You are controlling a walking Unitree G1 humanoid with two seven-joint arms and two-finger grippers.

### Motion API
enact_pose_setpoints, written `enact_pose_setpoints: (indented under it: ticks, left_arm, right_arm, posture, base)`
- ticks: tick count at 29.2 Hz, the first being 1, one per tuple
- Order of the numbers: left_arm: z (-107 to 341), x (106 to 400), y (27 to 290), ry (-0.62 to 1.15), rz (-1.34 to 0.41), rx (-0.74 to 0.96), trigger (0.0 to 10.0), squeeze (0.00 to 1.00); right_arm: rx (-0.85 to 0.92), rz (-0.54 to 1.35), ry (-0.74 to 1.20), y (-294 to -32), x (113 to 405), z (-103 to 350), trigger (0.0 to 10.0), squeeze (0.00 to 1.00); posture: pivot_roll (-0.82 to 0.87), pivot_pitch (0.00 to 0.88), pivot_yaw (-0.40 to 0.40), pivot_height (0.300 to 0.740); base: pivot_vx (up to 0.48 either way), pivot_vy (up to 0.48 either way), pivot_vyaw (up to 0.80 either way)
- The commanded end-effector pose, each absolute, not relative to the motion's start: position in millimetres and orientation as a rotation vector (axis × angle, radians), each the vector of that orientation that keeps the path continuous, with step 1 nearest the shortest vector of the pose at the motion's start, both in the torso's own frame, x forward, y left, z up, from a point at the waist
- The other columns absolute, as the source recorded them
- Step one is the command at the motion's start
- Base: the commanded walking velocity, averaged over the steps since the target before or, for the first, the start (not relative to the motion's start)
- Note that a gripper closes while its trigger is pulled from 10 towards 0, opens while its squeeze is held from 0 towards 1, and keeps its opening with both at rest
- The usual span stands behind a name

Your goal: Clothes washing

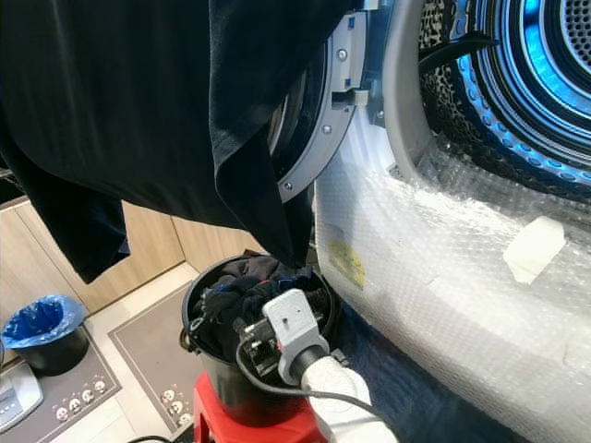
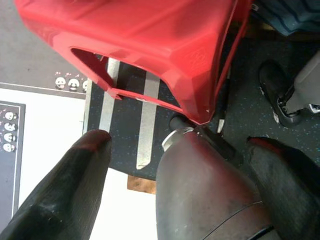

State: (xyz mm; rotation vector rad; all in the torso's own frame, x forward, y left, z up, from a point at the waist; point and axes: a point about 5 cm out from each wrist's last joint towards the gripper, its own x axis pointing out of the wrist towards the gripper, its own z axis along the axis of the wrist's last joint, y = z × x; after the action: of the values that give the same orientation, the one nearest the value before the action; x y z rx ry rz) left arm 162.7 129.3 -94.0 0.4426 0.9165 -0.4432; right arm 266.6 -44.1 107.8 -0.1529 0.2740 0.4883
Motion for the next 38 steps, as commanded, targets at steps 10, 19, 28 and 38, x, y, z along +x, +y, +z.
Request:
enact_pose_setpoints:
  ticks: [10,19,28,38]
  left_arm:
    - [-99.3,150.6,134.5,0.962,-0.436,0.451,10.0,0.0]
    - [-99.6,149.8,133.6,0.964,-0.435,0.448,10.0,0.0]
    - [-99.6,149.9,131.7,0.964,-0.436,0.448,10.0,0.0]
    - [-100.1,148.6,131.9,0.968,-0.431,0.445,10.0,0.0]
  right_arm:
    - [-0.191,0.596,0.293,-18.3,248.8,102.5,10.0,0.0]
    - [-0.227,0.656,0.329,-5.6,233.1,95.1,8.5,0.0]
    - [-0.253,0.509,0.368,-6.6,246.2,89.0,9.8,0.0]
    - [-0.234,0.5,0.366,-2.3,250.2,91.8,0.0,0.0]
  posture:
    - [-0.09,0.01,0.025,0.74]
    - [-0.09,0.029,0.024,0.74]
    - [-0.09,0.032,0.024,0.74]
    - [-0.09,0.034,0.022,0.74]
  base:
    - [0.0,0.0,0.0]
    - [0.0,0.0,0.0]
    - [0.0,0.0,0.0]
    - [0.0,0.0,0.0]
